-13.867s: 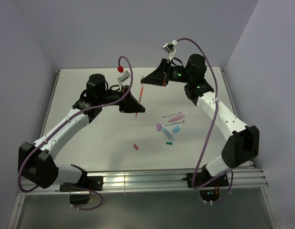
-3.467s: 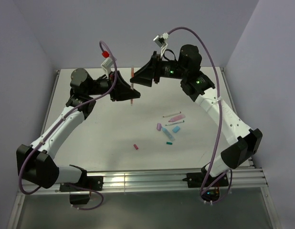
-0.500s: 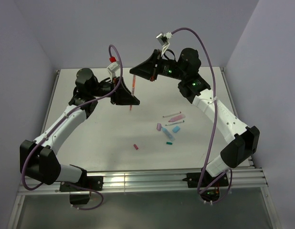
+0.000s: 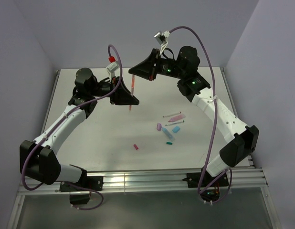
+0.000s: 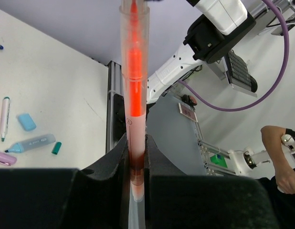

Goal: Insert the pens into the pen caps
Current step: Insert the pen cap onto the pen.

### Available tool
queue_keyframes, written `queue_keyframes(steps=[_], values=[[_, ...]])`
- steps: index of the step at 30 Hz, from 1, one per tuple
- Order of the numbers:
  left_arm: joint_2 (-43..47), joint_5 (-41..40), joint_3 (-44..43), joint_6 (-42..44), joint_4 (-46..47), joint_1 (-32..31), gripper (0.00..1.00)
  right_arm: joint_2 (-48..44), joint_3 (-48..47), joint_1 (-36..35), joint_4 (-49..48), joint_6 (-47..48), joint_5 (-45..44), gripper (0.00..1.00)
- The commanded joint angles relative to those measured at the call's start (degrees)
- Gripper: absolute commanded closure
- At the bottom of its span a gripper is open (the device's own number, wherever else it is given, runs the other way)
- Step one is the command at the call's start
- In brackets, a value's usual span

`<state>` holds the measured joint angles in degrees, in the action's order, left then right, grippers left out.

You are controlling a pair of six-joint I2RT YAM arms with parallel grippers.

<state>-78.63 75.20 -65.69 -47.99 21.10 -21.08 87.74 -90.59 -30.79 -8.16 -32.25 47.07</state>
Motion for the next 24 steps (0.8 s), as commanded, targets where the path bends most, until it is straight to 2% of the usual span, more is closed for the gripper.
queue_keyframes(steps=[1, 3, 7, 8, 10, 11, 17, 24], values=[[2.3, -6.6, -5.2, 2.5, 5.9, 0.4, 1.00, 3.6, -1.9, -3.1, 12.3, 0.3, 10.6, 0.97], [2.9, -6.3, -4.7, 3.3, 4.2, 0.5, 1.00, 4.2, -3.3, -2.1, 12.3, -0.7, 10.8, 0.86], [3.7, -6.4, -3.8, 5.6, 1.1, 0.4, 1.00, 4.9, -6.6, 0.4, 12.2, -2.0, 11.2, 0.74], [3.7, -6.6, -3.7, 5.9, 0.8, 0.4, 1.00, 4.7, -6.9, 0.5, 12.0, -2.2, 11.1, 0.67], [4.0, -6.6, -3.2, 5.7, 0.8, 0.4, 1.00, 4.5, -7.2, 0.6, 11.3, -2.7, 11.4, 0.64], [4.1, -6.6, -3.0, 5.5, 0.9, 0.4, 1.00, 4.5, -7.3, 0.7, 10.9, -3.0, 11.2, 0.58], [4.0, -6.7, -2.8, 5.5, 1.0, 0.4, 1.00, 4.5, -7.9, 0.8, 9.5, -4.9, 10.9, 0.60], [4.2, -7.2, -1.6, 5.4, 1.1, -0.1, 1.00, 5.2, -10.7, 1.2, 8.3, -7.3, 10.1, 0.37]])
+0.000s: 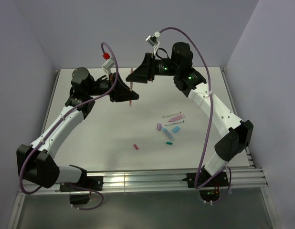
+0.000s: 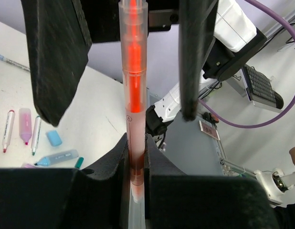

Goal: Insert the pens into the pen caps
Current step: Insert the pen cap onto the pen, then place the pen at the center of the board.

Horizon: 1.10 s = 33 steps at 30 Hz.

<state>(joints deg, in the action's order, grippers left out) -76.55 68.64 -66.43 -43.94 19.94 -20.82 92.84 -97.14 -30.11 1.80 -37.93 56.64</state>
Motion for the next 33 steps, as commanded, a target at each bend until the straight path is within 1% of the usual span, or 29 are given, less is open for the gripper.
queue_keyframes(steps=[1, 5, 8, 12, 15, 16, 18, 19, 21, 24, 26, 33], values=[[2.0, -0.6, -0.9, 1.3, 2.2, -0.4, 1.00, 0.3, -4.5, 0.5, -1.6, -1.8, 0.5, 0.37], [1.7, -0.6, -1.2, 1.2, 2.4, -0.8, 1.00, 1.2, -6.3, 0.7, -1.8, -2.7, 0.3, 0.36], [1.4, -0.8, -1.3, 1.8, 1.4, -1.3, 1.00, 2.1, -7.9, 0.8, -3.7, -3.2, 0.4, 0.37], [1.2, -0.9, -1.4, 1.8, 1.4, -1.7, 1.00, 2.6, -7.7, 0.8, -5.4, -4.7, 0.6, 0.44], [1.1, -0.9, -1.6, 1.4, 1.7, -1.7, 1.00, 2.7, -7.0, 0.8, -5.9, -5.0, 0.9, 0.54], [1.1, -1.0, -1.9, 1.5, 1.5, -1.7, 1.00, 2.7, -6.7, 0.8, -6.0, -5.0, 1.0, 0.62], [1.1, -0.9, -2.4, 1.8, 1.1, -1.7, 1.00, 2.6, -6.0, 0.8, -6.2, -5.1, 1.0, 0.72], [1.1, -1.0, -2.5, 1.7, 1.3, -1.7, 1.00, 2.5, -5.7, 0.8, -6.2, -5.0, 0.9, 0.86], [1.1, -0.9, -2.6, 1.2, 1.8, -1.7, 1.00, 2.3, -5.1, 0.8, -6.2, -4.9, 0.9, 0.99], [0.9, -2.2, -3.9, 1.8, 0.6, -1.7, 1.00, 1.9, -3.7, 0.6, -6.5, -5.0, 0.8, 1.00], [0.7, -3.0, -4.9, 3.4, -2.3, -1.5, 1.00, 1.6, -2.0, 0.3, -6.6, -4.7, 0.8, 1.00], [-0.3, -4.8, -7.1, 2.2, -0.9, 0.3, 1.00, -0.6, 4.1, -2.4, -6.5, -2.6, -1.5, 1.00]])
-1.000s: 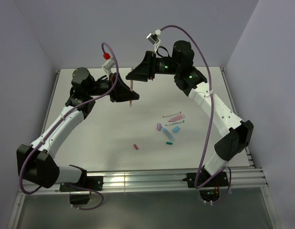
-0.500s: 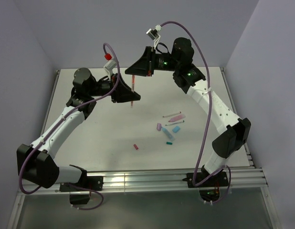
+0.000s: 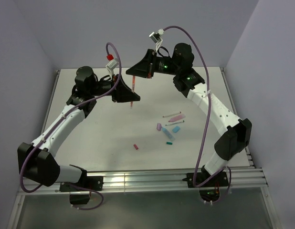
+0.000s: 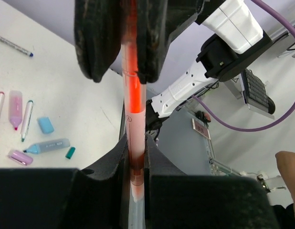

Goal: Insert the pens into the pen caps
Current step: Place the pen at the center of the board.

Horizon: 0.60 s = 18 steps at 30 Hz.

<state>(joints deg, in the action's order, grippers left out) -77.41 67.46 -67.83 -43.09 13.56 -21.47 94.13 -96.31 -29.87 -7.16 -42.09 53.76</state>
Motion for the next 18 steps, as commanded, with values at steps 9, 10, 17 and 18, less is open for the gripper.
queue_keyframes(steps=[9, 10, 17, 18], values=[[-0.2, -7.6, -7.9, 2.8, 3.7, 2.1, 1.00, -3.6, 7.7, -5.1, 6.7, 4.7, -5.1, 1.00], [-0.2, -8.0, -8.3, 3.2, 2.8, 2.1, 1.00, -3.5, 7.6, -5.4, 6.7, 4.9, -6.4, 1.00], [-1.0, -13.3, -12.2, 10.8, -6.9, 2.1, 1.00, -2.1, 6.0, -7.7, 13.9, 7.0, -12.3, 1.00], [-1.1, -14.5, -12.8, 12.1, -8.4, 2.1, 1.00, -1.8, 5.8, -8.2, 14.5, 7.0, -12.9, 1.00]])
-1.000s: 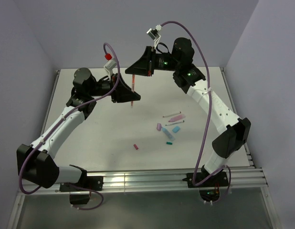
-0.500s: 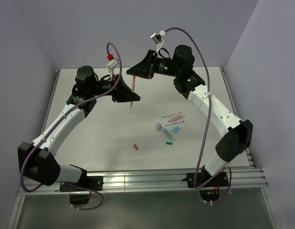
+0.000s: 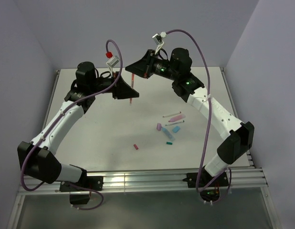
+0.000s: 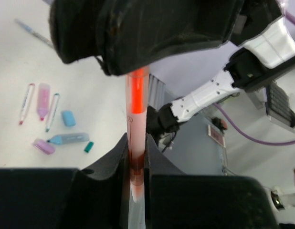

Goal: Insert the pens into the pen caps
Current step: Place the pen at the center of the board.

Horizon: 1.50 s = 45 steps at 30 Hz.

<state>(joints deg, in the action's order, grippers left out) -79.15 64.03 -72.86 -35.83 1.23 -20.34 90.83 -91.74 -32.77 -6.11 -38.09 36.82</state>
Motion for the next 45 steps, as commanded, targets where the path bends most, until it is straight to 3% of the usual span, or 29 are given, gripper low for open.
queue_keyframes(steps=[1, 6, 14, 16, 17, 20, 23, 25, 29, 37, 39, 40, 41, 42, 43, 45], values=[[0.6, -13.5, -9.0, 6.0, 2.4, 0.9, 1.00, 1.6, 1.0, -5.4, 14.4, 3.0, 3.5, 1.00], [0.5, -18.6, -10.8, 11.2, -4.7, 0.9, 1.00, 2.3, 0.3, -5.8, 15.1, 3.3, 4.0, 1.00], [0.5, -11.7, -8.0, 5.2, 3.9, 1.4, 1.00, 2.8, -1.1, -6.0, 13.8, 5.0, 8.4, 1.00], [0.7, -10.2, -6.9, 3.9, 5.3, 1.4, 1.00, 2.7, -2.9, -5.6, 13.9, 5.5, 8.6, 0.88], [0.9, -9.5, -6.5, 3.2, 6.1, 1.4, 1.00, 2.9, -3.6, -4.9, 14.0, 5.6, 8.6, 0.69], [2.1, -6.3, -4.0, -0.5, 11.2, 2.0, 1.00, 2.9, -5.9, -2.2, 13.8, 4.7, 8.9, 0.43], [3.1, -4.5, -1.0, -6.2, 18.4, 3.0, 1.00, 1.9, -6.5, -0.2, 13.3, 4.5, 10.0, 0.41], [3.3, -3.6, 0.7, -9.8, 21.9, 3.5, 1.00, 1.1, -5.6, 0.9, 11.7, 4.3, 11.0, 0.43], [2.6, -2.5, 2.0, -14.3, 29.8, 3.9, 1.00, -0.1, -4.1, 1.0, 9.0, 3.9, 13.2, 0.60], [2.5, -2.3, 6.1, -23.7, 41.5, 4.3, 1.00, -0.4, -3.4, 1.5, 7.7, 2.0, 13.1, 0.62], [2.5, -2.7, 6.5, -23.9, 41.5, 4.3, 1.00, -0.4, -3.3, 1.6, 7.3, 1.8, 13.4, 0.73], [2.5, -2.9, 6.7, -24.0, 41.6, 4.3, 1.00, -0.4, -3.4, 1.7, 7.2, 1.9, 13.4, 0.84], [2.3, -2.9, 6.9, -23.8, 41.0, 4.3, 0.98, -0.5, -3.4, 1.7, 7.2, 2.0, 13.0, 0.96], [2.4, -3.1, 6.9, -23.4, 40.2, 4.3, 0.93, -0.5, -3.6, 2.0, 7.2, 1.8, 12.8, 1.00], [2.4, -3.1, 6.9, -22.4, 38.1, 4.3, 0.79, -0.4, -4.0, 2.4, 7.1, 1.5, 12.9, 1.00], [2.7, -3.2, 6.2, -20.4, 34.7, 4.3, 0.66, -0.9, -3.8, 4.0, 7.3, 1.3, 12.6, 1.00]])
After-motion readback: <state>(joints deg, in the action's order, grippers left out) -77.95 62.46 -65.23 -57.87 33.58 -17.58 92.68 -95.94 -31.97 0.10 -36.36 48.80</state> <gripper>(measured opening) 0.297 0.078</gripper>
